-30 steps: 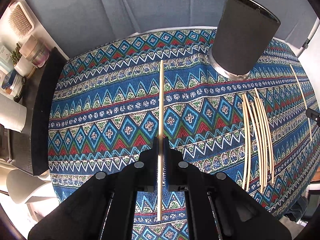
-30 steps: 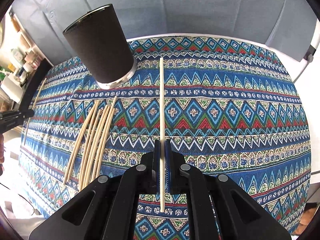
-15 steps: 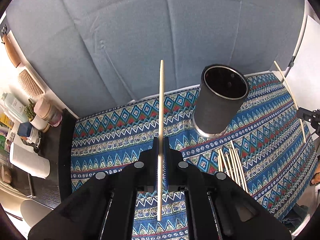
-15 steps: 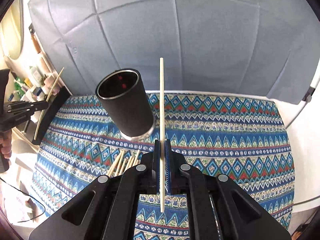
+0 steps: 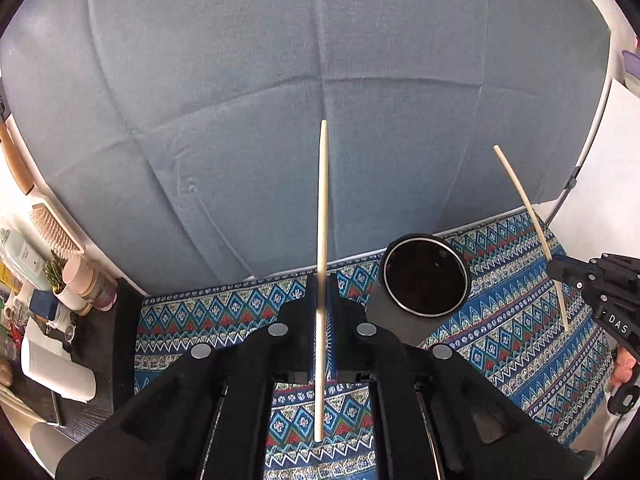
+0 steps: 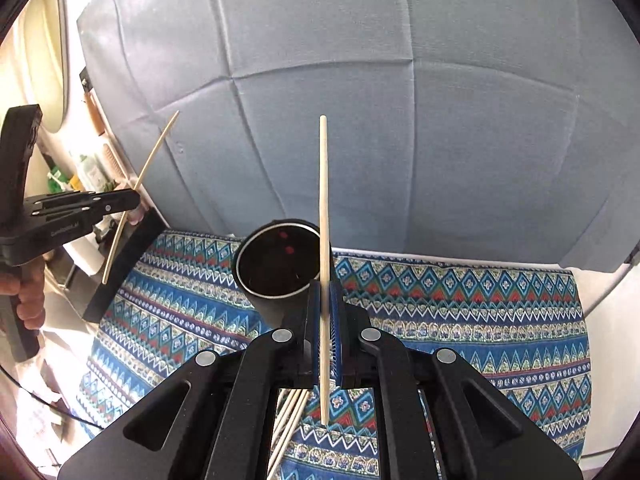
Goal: Organize utensils
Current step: 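Lower left tool's stick into black holder and open while right tool releases its stick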
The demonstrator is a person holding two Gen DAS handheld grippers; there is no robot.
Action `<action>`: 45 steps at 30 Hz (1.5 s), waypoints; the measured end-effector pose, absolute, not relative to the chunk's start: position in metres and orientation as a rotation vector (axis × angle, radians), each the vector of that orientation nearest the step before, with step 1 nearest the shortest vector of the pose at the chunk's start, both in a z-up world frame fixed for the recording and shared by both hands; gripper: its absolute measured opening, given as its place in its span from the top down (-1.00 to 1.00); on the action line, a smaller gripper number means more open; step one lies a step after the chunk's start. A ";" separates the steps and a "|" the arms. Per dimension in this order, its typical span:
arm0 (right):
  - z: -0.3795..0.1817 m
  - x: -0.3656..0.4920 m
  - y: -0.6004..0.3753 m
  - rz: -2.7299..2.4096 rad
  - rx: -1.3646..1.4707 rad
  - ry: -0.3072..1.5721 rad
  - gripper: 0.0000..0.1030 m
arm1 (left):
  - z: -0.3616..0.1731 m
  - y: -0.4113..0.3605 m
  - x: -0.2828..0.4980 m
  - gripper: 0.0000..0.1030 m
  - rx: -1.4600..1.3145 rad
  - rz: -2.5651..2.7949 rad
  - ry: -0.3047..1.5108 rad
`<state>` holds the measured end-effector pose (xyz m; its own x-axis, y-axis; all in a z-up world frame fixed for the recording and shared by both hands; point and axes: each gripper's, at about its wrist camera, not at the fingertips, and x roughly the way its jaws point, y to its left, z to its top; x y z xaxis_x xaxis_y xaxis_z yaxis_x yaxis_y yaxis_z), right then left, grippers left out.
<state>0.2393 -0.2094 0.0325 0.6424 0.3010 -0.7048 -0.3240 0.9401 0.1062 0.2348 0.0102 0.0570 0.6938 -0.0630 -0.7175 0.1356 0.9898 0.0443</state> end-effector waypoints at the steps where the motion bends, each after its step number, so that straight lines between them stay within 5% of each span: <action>1: 0.033 0.243 -0.207 0.367 -0.024 0.792 0.91 | 0.058 0.011 0.237 0.91 0.088 -0.120 0.783; 29: -0.025 0.298 -0.176 0.634 0.193 0.356 0.91 | 0.012 -0.009 0.283 0.91 -0.217 -0.327 0.413; 45: -0.072 0.297 -0.182 0.555 0.201 0.404 0.84 | -0.034 -0.021 0.282 0.90 -0.247 -0.352 0.407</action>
